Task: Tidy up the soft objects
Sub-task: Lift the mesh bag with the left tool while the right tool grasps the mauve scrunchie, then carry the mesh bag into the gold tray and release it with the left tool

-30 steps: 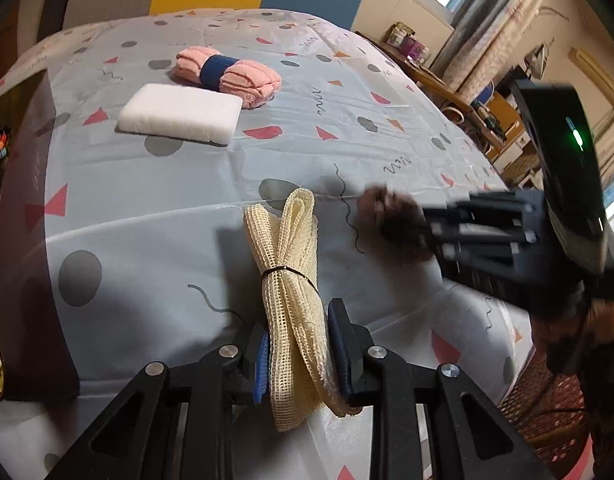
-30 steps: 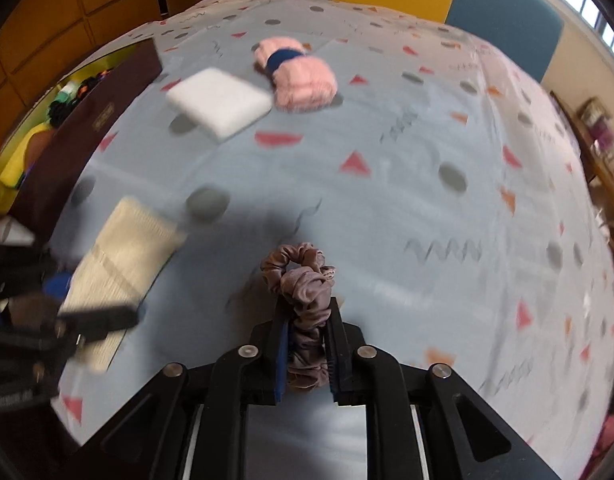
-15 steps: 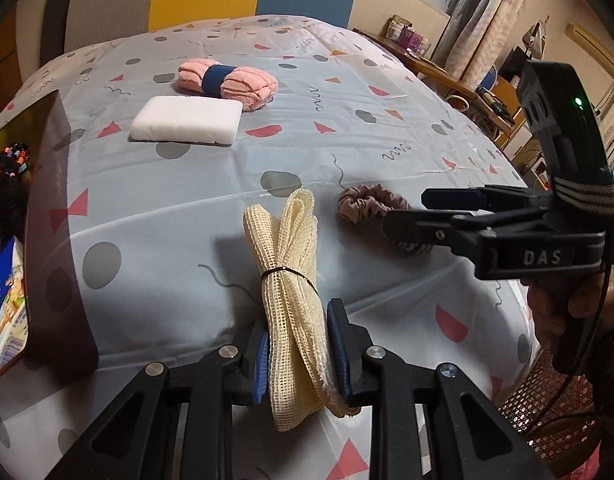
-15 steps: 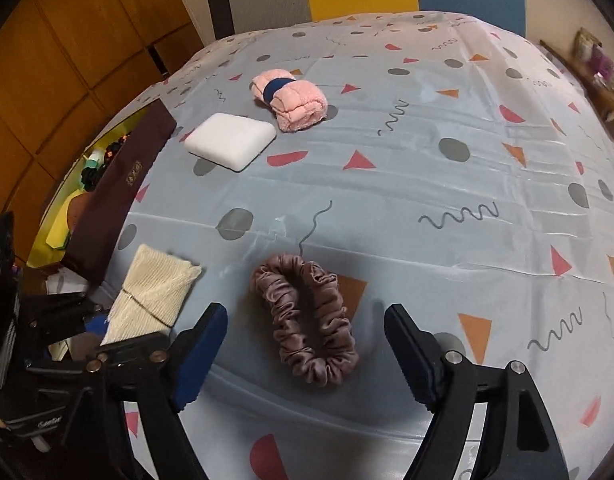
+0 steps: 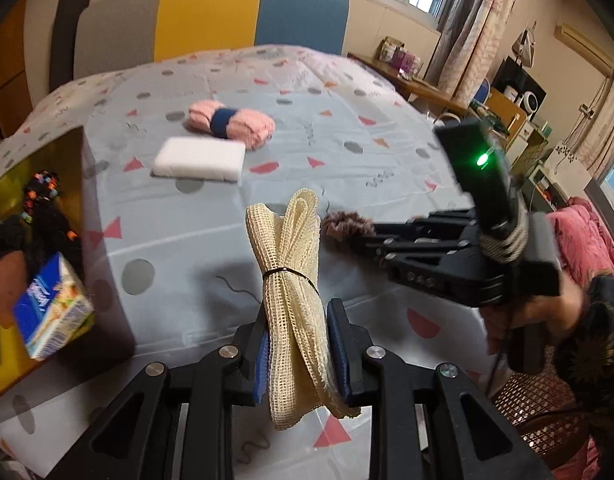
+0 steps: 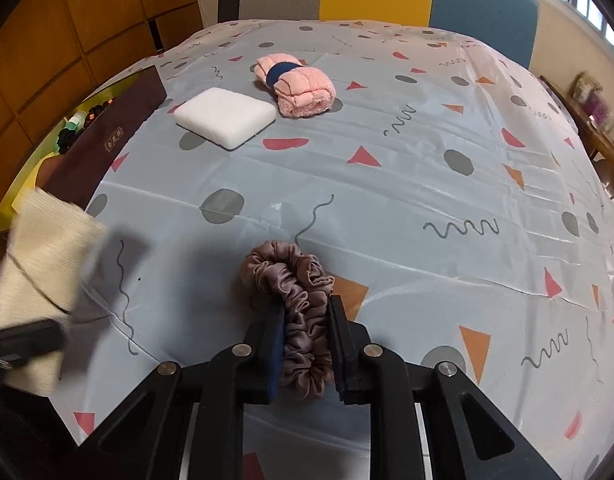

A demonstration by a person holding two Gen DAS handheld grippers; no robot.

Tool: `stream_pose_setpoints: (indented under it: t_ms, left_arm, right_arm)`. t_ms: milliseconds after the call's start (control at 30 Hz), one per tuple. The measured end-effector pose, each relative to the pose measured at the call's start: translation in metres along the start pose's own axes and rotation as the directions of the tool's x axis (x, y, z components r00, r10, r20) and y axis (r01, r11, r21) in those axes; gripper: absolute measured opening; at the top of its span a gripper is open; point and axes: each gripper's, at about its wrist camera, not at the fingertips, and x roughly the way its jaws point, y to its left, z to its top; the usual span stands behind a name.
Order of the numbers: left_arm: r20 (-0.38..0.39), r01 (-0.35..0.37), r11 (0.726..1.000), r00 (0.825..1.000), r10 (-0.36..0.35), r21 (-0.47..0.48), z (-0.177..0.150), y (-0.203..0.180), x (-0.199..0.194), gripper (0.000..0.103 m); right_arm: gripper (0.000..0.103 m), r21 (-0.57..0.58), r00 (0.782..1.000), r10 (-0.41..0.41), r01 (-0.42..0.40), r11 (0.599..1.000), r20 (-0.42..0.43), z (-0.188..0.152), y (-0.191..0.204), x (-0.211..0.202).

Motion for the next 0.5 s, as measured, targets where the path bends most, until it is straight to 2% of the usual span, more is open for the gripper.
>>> stream_pose_setpoints:
  t_ms: [100,300,500]
  left_arm:
    - [0.037,-0.002,1.000,0.999,0.002,-0.005,0.004,0.002,-0.018,0.025]
    - [0.114,-0.061,0.998,0.992,0.061,-0.005,0.013,0.009,-0.047,0.025]
    - [0.154,-0.100,0.994,0.983,0.104,-0.033,0.015,0.023,-0.067,0.025]
  right_arm:
    - [0.021,0.013,1.000,0.010,-0.010,1.000,-0.003,0.001,-0.001,0.001]
    - [0.021,-0.068,0.999,-0.046,0.047,0.997,0.024,-0.003,0.010,0.000]
    - [0.021,-0.068,0.998,-0.036,0.039,0.997,0.044,-0.005,0.007,-0.001]
